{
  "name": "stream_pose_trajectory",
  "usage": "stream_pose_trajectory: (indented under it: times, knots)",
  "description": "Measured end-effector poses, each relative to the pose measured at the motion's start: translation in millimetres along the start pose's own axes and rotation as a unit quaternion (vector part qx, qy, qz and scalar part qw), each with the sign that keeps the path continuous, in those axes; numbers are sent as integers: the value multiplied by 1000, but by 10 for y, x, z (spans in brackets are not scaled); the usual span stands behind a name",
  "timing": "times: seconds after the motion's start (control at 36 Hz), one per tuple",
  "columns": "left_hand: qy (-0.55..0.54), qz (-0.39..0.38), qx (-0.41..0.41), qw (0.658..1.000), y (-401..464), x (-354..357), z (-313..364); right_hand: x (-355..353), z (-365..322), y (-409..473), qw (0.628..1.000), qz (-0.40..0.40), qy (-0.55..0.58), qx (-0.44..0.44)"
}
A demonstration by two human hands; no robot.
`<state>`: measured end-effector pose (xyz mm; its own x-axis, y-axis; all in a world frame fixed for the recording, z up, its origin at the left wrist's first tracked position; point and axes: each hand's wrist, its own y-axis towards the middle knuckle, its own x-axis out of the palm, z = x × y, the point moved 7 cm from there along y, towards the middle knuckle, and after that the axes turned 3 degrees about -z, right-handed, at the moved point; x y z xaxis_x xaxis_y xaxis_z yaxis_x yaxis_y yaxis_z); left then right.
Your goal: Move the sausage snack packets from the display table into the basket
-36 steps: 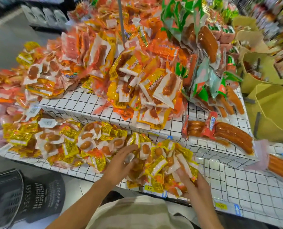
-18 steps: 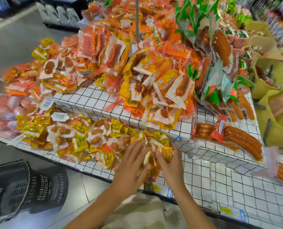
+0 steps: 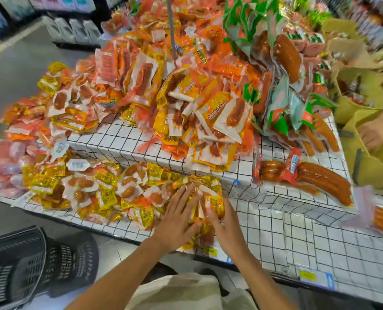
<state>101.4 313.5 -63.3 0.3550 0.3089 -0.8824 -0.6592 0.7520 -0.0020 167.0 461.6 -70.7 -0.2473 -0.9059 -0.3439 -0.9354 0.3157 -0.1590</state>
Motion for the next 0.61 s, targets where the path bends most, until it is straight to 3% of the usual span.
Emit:
stream_pose_trajectory:
  times: [0.19, 0.47, 0.61]
  knots:
    - [-36, -13, 22, 999, -146, -237, 24, -100, -11, -228, 999, 34, -26, 1]
    - [-77, -8, 67, 995, -537, -402, -97, -61, 6, -944, 991, 80, -78, 77]
    - [-73, 11, 130, 989, -794, -435, -84, 112, 68, -1423, 983, 120, -89, 110]
